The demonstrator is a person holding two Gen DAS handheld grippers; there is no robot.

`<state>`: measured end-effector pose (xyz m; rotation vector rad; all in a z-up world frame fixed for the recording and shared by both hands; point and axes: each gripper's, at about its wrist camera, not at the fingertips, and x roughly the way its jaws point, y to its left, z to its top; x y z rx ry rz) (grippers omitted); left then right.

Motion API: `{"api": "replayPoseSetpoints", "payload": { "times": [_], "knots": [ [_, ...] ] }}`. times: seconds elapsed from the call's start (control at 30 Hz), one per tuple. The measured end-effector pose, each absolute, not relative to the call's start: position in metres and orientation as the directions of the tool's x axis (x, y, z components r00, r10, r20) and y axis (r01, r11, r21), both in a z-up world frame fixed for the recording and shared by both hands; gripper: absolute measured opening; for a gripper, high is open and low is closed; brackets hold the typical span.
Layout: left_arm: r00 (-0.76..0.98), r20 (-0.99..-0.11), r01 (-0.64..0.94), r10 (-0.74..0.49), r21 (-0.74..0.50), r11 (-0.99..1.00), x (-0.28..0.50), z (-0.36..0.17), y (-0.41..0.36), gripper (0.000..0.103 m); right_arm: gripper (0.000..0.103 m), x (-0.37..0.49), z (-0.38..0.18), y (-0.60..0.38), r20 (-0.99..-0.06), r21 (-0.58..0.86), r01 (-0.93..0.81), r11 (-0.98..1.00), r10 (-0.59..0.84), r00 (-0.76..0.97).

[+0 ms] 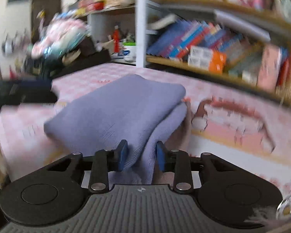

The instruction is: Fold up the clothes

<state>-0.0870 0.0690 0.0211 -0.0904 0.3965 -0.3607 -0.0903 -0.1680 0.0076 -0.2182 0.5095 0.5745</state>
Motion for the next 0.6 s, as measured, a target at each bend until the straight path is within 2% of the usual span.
{"api": "replayPoseSetpoints", "payload": {
  "times": [0.03, 0.07, 0.1, 0.2, 0.33, 0.43, 0.6],
  "knots": [
    [0.855, -0.370, 0.323, -0.365, -0.172, 0.931, -0.082, 0.020, 0.072, 0.100, 0.036, -0.088, 0.009, -0.170, -0.521, -0.034, -0.560, 0.828, 0.463, 0.717],
    [0.849, -0.377, 0.320, -0.369, -0.188, 0.929, -0.076, 0.018, 0.075, 0.100, 0.045, -0.083, 0.008, -0.175, -0.531, 0.029, -0.552, 0.833, 0.481, 0.698],
    [0.844, -0.385, 0.317, -0.374, -0.204, 0.926, -0.071, 0.017, 0.078, 0.100, 0.048, -0.077, 0.008, -0.180, -0.540, 0.097, -0.542, 0.835, 0.501, 0.676],
    [0.827, -0.408, 0.306, -0.388, -0.251, 0.918, -0.054, 0.013, 0.086, 0.100, 0.051, -0.055, 0.001, -0.201, -0.546, 0.356, -0.470, 0.808, 0.588, 0.597],
    [0.803, -0.436, 0.289, -0.406, -0.311, 0.905, -0.033, 0.007, 0.097, 0.100, 0.054, -0.031, -0.006, -0.224, -0.483, 0.621, -0.337, 0.708, 0.684, 0.546],
    [0.792, -0.456, 0.272, -0.406, -0.333, 0.903, -0.025, 0.000, 0.096, 0.100, 0.045, -0.024, -0.007, -0.222, -0.481, 0.633, -0.318, 0.706, 0.680, 0.553],
    [0.780, -0.465, 0.250, -0.419, -0.382, 0.890, -0.026, -0.011, 0.097, 0.100, 0.032, -0.037, -0.002, -0.207, -0.501, 0.480, -0.423, 0.768, 0.636, 0.587]
  ]
}}
